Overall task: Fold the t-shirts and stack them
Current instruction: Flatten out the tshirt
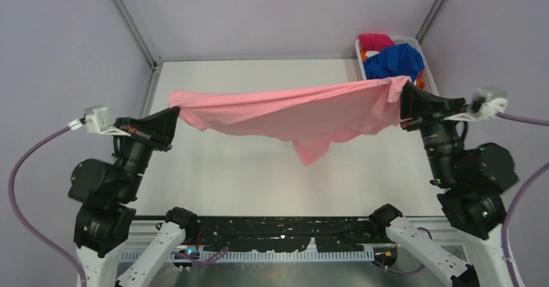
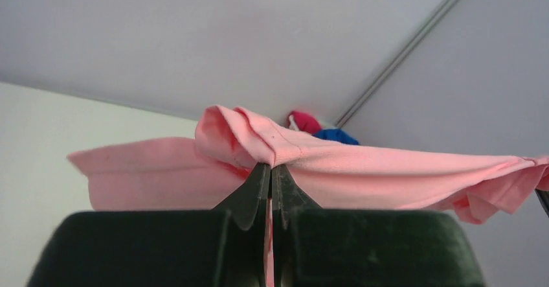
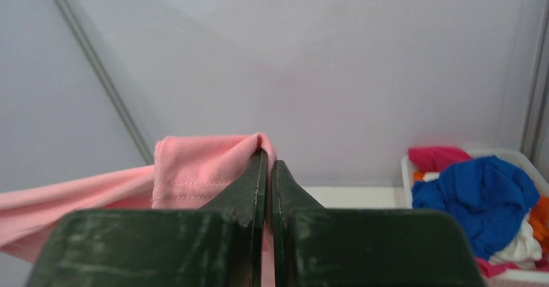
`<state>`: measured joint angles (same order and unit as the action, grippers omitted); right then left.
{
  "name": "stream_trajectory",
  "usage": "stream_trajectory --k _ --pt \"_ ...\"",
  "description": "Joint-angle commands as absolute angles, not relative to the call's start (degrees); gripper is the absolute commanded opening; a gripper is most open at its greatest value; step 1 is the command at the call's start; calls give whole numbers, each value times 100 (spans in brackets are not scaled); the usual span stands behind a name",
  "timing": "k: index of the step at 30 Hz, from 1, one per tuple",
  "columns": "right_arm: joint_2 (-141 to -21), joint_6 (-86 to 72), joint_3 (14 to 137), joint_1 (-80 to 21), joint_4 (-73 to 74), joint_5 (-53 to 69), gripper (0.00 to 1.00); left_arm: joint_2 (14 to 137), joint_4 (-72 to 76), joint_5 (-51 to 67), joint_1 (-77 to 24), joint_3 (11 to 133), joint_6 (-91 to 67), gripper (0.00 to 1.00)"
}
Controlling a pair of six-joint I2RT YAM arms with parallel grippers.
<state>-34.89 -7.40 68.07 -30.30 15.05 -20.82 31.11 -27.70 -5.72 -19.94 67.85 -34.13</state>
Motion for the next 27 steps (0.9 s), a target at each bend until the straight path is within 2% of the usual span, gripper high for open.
stream_trajectory --k 1,10,17,21,27 --pt "-3209 -633 7784 -3040 1815 -1257 5 2670 -3069 -272 -2004 7137 -3323 0" --pt "-3450 -881 9867 -3042 2936 -97 5 1704 -3050 640 -2004 7361 -3505 0" --pt "-3515 -696 10045 -3035 3107 112 5 1669 -3046 793 -1995 7185 -3574 0" --pt "-3574 -433 9478 -3040 2845 -496 5 1926 -3083 354 -1993 6764 -3636 0" --pt "-4320 80 8259 -3034 1845 -2474 5 2771 -3112 -1089 -1995 5837 -3797 0"
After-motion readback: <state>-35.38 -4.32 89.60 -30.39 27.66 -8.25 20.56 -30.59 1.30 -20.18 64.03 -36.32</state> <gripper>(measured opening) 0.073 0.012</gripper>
